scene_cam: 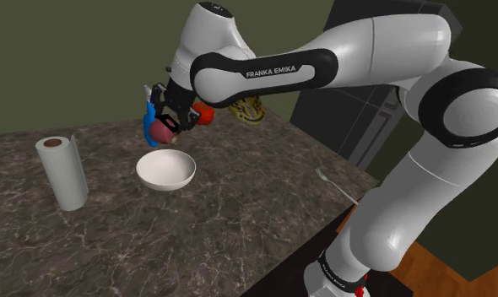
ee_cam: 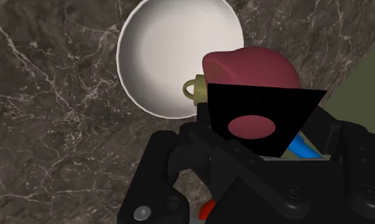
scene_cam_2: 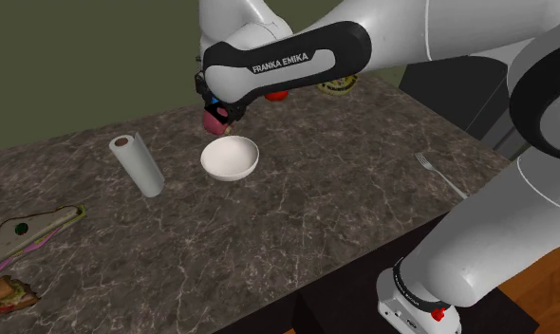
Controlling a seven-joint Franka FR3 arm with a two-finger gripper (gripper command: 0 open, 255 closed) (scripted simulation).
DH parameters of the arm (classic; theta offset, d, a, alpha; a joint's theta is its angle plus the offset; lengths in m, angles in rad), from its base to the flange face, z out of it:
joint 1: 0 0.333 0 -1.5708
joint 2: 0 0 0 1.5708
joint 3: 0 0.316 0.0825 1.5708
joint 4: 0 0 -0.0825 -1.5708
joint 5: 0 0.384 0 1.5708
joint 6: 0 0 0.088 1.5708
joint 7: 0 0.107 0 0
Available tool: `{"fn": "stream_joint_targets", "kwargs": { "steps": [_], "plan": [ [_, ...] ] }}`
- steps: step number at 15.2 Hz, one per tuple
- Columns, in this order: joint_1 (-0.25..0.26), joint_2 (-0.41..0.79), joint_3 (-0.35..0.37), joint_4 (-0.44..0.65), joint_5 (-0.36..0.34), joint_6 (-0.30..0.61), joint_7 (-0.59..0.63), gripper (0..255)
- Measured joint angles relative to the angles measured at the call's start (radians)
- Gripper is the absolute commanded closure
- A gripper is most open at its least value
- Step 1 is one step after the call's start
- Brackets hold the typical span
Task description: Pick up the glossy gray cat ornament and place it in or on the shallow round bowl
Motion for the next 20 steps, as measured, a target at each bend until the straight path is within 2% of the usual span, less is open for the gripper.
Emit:
{"fn": "stream_joint_targets", "kwargs": {
  "steps": [4, 20],
  "plan": [
    [0.004, 0.034, 0.006, -0.001, -0.021, 0.031, 0.024, 255],
    [0.004, 0.114, 0.002, -0.133, -0.096, 0.236, 0.090, 255]
  ]
}}
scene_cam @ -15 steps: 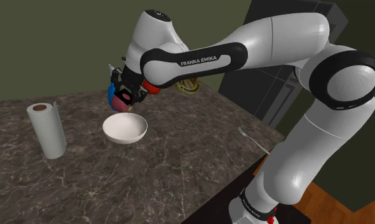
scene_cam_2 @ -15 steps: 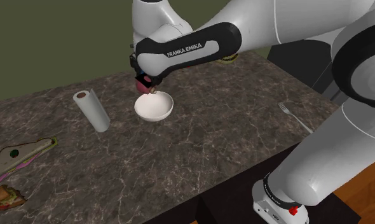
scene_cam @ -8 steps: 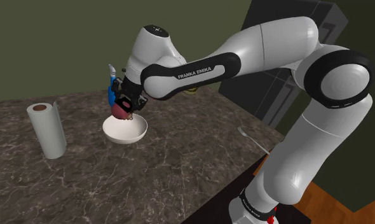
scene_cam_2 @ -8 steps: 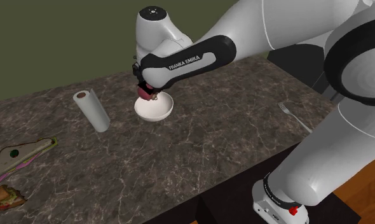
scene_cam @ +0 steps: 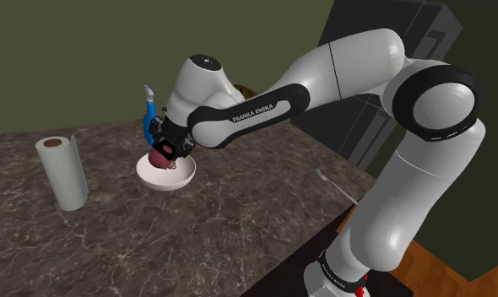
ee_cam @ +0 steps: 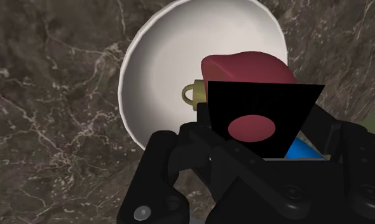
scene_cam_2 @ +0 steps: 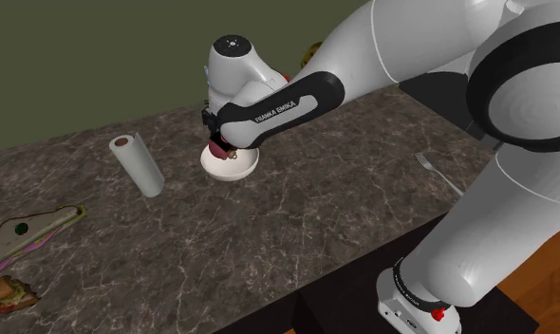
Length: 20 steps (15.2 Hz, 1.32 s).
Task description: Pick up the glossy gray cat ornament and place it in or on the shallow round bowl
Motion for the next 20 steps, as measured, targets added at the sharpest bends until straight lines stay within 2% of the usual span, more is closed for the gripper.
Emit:
{"fn": "stream_joint_targets", "kwargs": {
  "steps": [7, 8, 14, 18, 20],
  "plan": [
    [0.001, 0.008, -0.001, -0.002, -0.007, 0.010, 0.006, 255],
    [0.001, 0.008, -0.001, -0.002, -0.007, 0.010, 0.006, 0],
    [0.001, 0.008, -0.001, -0.002, -0.007, 0.010, 0.006, 0],
    [-0.003, -0.080, 0.004, -0.007, 0.053, -0.064, -0.040, 0],
    [-0.001, -0.097, 0.005, -0.008, 0.062, -0.079, -0.043, 0]
  ]
}}
